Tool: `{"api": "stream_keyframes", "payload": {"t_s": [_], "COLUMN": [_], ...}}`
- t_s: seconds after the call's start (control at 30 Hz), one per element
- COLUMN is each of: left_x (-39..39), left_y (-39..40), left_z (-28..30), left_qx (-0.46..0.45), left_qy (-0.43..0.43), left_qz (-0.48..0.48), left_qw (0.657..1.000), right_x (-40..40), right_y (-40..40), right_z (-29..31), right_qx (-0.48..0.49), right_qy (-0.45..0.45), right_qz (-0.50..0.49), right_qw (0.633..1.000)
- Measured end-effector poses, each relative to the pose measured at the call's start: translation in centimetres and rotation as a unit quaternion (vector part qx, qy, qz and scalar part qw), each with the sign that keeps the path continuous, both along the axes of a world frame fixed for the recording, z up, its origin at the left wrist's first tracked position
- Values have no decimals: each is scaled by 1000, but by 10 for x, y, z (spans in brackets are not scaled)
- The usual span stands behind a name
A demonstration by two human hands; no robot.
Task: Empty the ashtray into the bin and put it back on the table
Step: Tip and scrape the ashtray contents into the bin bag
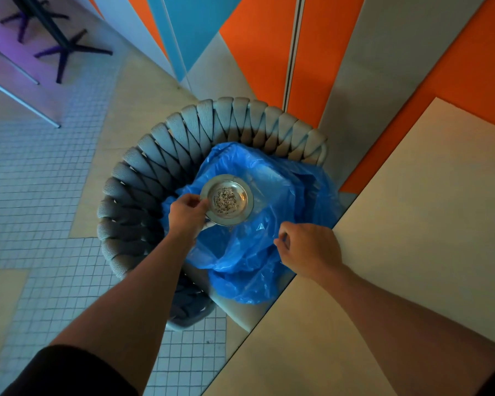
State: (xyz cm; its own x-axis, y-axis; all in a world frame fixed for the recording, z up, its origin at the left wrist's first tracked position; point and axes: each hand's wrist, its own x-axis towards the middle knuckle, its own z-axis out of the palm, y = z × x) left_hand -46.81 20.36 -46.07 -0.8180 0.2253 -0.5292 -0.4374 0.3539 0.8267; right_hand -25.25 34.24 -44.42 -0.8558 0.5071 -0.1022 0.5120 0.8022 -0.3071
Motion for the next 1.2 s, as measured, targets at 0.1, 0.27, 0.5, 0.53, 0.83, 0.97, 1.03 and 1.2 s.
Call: {"api": "stream_keyframes", "payload": {"t_s": [0.1,0.27,0.5,0.53,0.83,0.97,1.03,1.2], "left_x": [-4,-7,-5,-5,-12,-13,-13,-14], "left_y": [-3,-3,6,7,15,16,16,14], "left_z": [-10,-25,-33,-33,-30,-29,-29,-32], "left_qx": [-14,-65,-124,-125,-139,-148,-151,-159], "left_qy": [10,47,132,140,238,258,261,299], "left_qz": [6,-5,-33,-35,-73,-83,-90,-127], "left_qw": [1000,997,983,982,959,951,949,932], "right_x": [-1,0,1,0,-1,-2,-2,-1], "right_y": [-1,-1,-3,-3,-4,-3,-4,-4], "right_z": [-2,-3,-5,-5,-4,-3,-3,-3], "right_qx": [15,32,46,47,46,44,42,38], "right_qy": [2,14,28,29,15,20,15,18], "right_qz": [-6,-11,-24,-26,-33,-36,-36,-34], "right_qw": [1000,999,998,998,998,998,998,999]}}
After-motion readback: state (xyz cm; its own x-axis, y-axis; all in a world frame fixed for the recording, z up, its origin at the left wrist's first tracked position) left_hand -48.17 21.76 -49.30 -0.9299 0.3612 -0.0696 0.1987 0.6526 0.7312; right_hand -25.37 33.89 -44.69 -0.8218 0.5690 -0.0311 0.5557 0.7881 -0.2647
